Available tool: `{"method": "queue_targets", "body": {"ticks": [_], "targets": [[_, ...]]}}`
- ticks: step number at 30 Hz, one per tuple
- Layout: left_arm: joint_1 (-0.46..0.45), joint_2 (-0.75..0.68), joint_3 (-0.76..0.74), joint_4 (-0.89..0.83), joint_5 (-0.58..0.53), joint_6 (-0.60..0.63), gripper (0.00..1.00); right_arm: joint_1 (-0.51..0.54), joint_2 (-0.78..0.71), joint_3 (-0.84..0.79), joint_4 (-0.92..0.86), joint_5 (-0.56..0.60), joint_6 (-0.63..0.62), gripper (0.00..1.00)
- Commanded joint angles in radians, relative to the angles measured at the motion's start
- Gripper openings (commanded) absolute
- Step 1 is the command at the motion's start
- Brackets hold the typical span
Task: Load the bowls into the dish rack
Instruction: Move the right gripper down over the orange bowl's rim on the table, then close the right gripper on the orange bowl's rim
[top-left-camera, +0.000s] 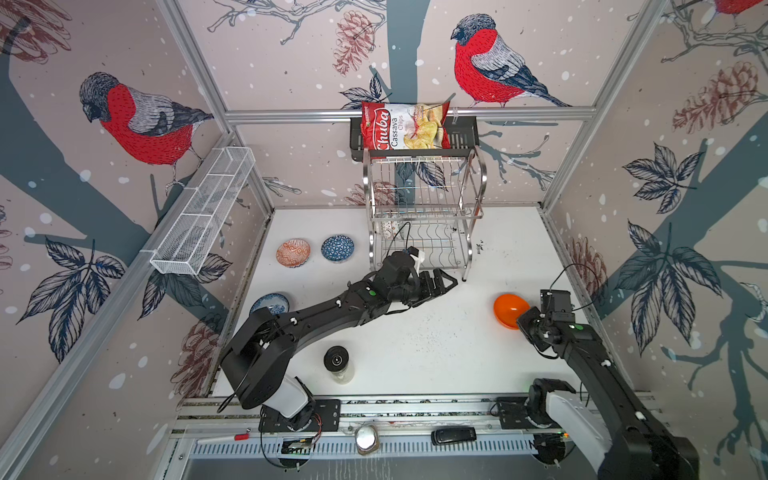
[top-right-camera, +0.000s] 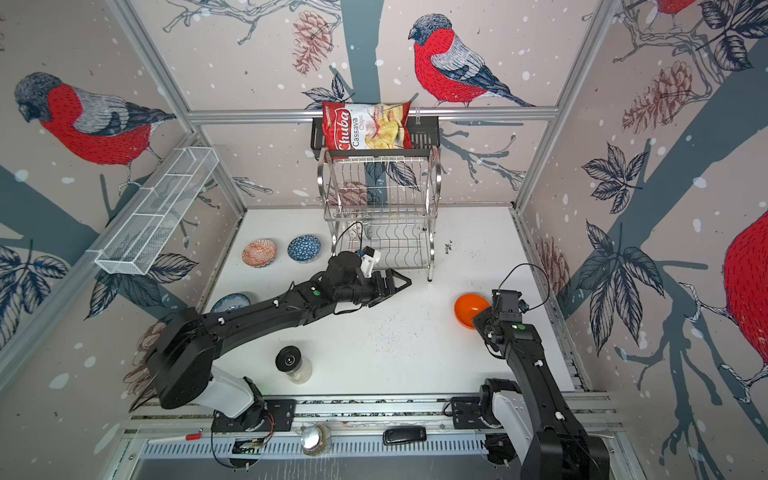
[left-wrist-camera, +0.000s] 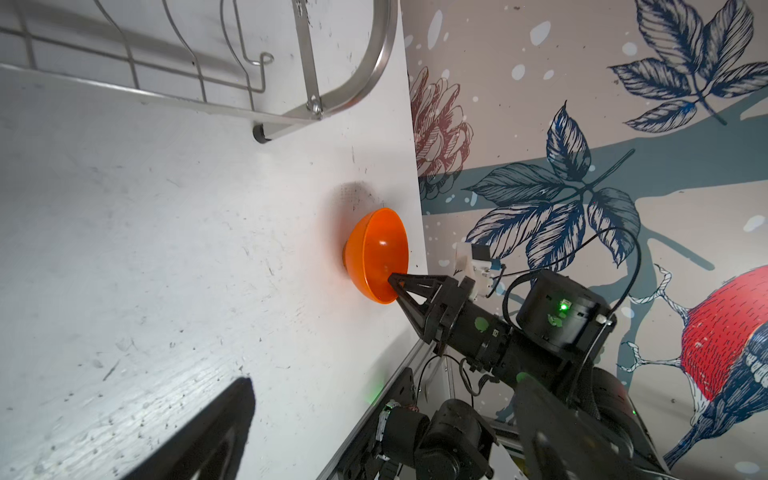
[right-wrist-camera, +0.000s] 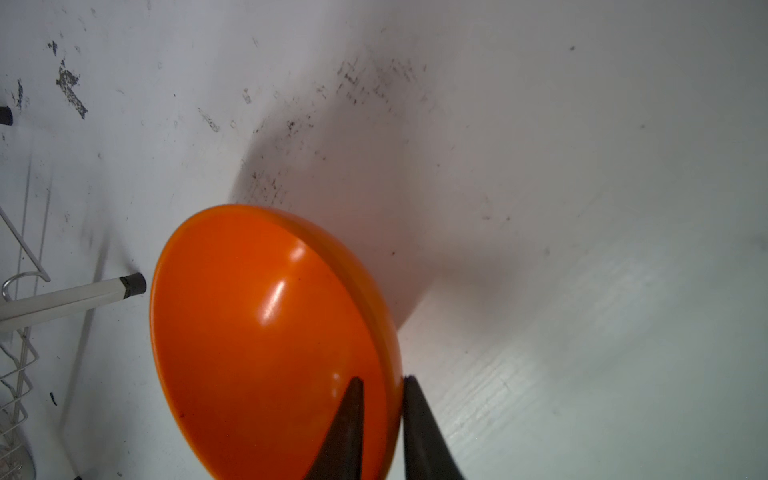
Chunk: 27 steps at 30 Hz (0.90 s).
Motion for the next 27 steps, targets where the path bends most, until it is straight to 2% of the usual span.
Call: {"method": "queue_targets", "body": {"ticks": [1, 8, 14, 19, 27], "targets": [[0.033, -0.029, -0.007, -0.004, 0.019, 0.016, 0.97, 0.019, 0.017, 0.007, 0.033, -0.036, -0.006, 0.15], [0.113, -0.120, -0.069, -0.037, 0.010, 0.018, 0.97, 0.199, 0.032, 0.043, 0.074, -0.010, -0.014, 0.03], [0.198, -0.210, -0.141, -0.066, 0.013, 0.017, 0.97, 0.399, 0.120, 0.066, 0.163, -0.008, 0.022, 0.02], [0.288, -0.283, -0.180, -0.101, 0.028, 0.024, 0.97, 0.583, 0.315, 0.182, 0.198, 0.049, 0.007, 0.02], [0.375, -0.360, -0.243, -0.107, 0.047, 0.015, 0.97, 0.723, 0.651, 0.460, 0.175, 0.078, -0.077, 0.02]]}}
